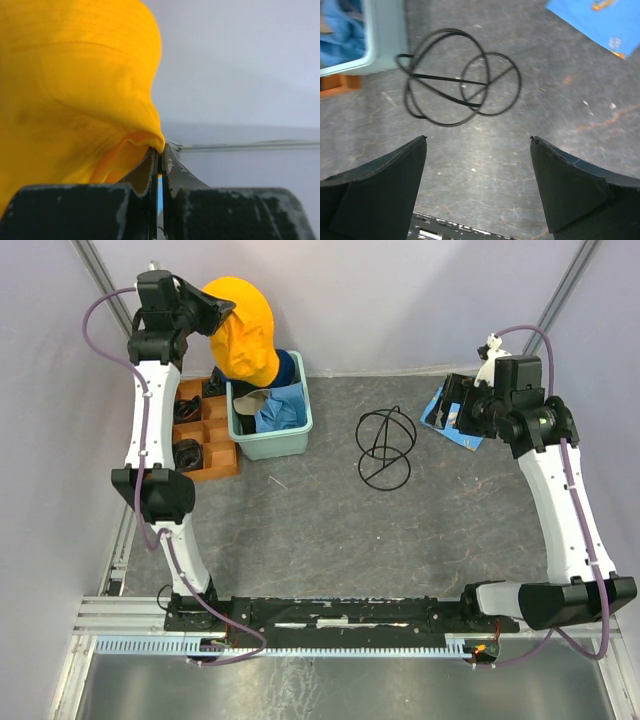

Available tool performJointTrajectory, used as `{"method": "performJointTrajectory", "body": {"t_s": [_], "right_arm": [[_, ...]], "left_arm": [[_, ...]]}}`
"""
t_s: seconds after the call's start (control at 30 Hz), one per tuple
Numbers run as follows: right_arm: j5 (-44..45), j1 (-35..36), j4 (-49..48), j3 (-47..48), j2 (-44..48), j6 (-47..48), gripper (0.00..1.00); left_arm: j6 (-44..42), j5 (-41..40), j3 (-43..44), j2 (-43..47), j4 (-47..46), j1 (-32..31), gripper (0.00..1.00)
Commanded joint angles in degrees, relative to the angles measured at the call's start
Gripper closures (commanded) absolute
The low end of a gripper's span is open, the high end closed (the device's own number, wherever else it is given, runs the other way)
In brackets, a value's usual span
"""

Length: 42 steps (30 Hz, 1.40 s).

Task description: Stack the hats

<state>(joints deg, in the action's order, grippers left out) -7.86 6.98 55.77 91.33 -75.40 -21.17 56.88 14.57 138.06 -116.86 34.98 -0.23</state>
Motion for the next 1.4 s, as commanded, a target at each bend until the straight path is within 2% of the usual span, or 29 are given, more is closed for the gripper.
{"method": "performJointTrajectory", "body": {"t_s": [0.0,0.1,0.17,0.23,0.27,0.33,0.37,0.43,0.63,0.83,1.0,1.1,1.17,1.27,1.37], "right_arm": [[-12.39,-0.23,-9.90,2.13,2.43,-0.08,0.07],[-24.13,-0.24,-16.54,1.21,1.06,-2.50,0.07],[-32.93,-0.21,-23.52,-0.33,-0.55,-7.67,0.07],[-41.58,-0.29,-38.25,-4.43,-1.82,-19.14,0.07],[-44.86,-0.23,-49.63,-7.59,-2.43,-27.48,0.07],[-46.92,-0.33,-70.85,-12.81,-4.23,-43.54,0.08],[-47.06,-0.45,-76.48,-13.54,-5.54,-48.51,0.08],[-47.80,-0.30,-79.05,-12.50,-7.98,-52.85,0.10],[-47.63,-0.09,-82.88,-11.89,-11.26,-57.53,0.11],[-46.97,2.02,-93.35,-12.78,-15.82,-62.10,0.11],[-46.69,2.88,-94.61,-13.17,-17.09,-60.97,0.12],[-45.08,-0.66,-95.01,-16.86,-12.87,-60.03,0.12],[-43.05,-5.46,-92.29,-20.82,-7.18,-57.54,0.12],[-40.14,-10.27,-75.92,-22.75,-0.12,-46.22,0.12],[-35.68,-10.55,-54.20,-19.91,3.45,-30.38,0.11]], "left_arm": [[4.96,8.69,-1.14,4.61,-0.86,-0.70,0.97],[6.21,11.96,-6.03,8.63,-0.86,-1.34,0.97],[7.65,13.48,-9.53,11.44,-1.35,-1.99,0.97],[9.57,15.34,-12.34,14.04,-2.61,-2.95,0.97],[10.40,16.09,-13.67,15.36,-3.11,-3.39,0.97],[12.18,17.13,-15.68,17.66,-4.08,-3.86,0.97],[13.01,17.57,-16.28,18.62,-4.58,-3.97,0.97],[15.70,19.19,-17.02,19.97,-6.17,-3.95,0.97],[23.61,22.62,-17.22,21.88,-10.75,-6.37,0.97],[29.22,23.64,-18.66,22.15,-12.83,-12.96,0.97],[32.09,23.04,-20.10,22.31,-14.06,-16.35,0.97],[33.11,22.36,-19.68,21.95,-14.10,-17.94,0.97],[33.37,22.11,-19.51,21.20,-14.03,-19.17,0.97],[33.32,21.73,-19.30,20.00,-13.98,-20.98,0.97],[33.18,21.48,-19.15,18.43,-13.98,-23.00,0.97]]}}
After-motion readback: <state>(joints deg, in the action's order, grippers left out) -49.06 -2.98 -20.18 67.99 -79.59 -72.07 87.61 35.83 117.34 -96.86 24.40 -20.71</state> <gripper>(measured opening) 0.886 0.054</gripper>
